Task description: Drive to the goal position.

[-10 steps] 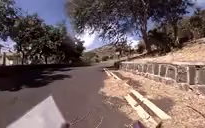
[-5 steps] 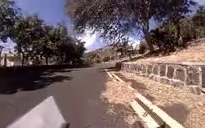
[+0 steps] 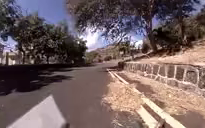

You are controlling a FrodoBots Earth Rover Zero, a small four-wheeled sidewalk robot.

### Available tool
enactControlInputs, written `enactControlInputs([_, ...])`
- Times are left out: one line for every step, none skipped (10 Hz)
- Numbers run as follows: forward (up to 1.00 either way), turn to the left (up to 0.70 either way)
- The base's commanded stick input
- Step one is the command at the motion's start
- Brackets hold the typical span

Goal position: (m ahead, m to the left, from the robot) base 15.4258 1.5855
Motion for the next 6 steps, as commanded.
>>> enactControlInputs([0.5,0.0])
enactControlInputs([0.5,0.0])
enactControlInputs([0.5,0.0])
enactControlInputs([0.5,0.0])
enactControlInputs([0.5,0.0])
enactControlInputs([0.5,0.0])
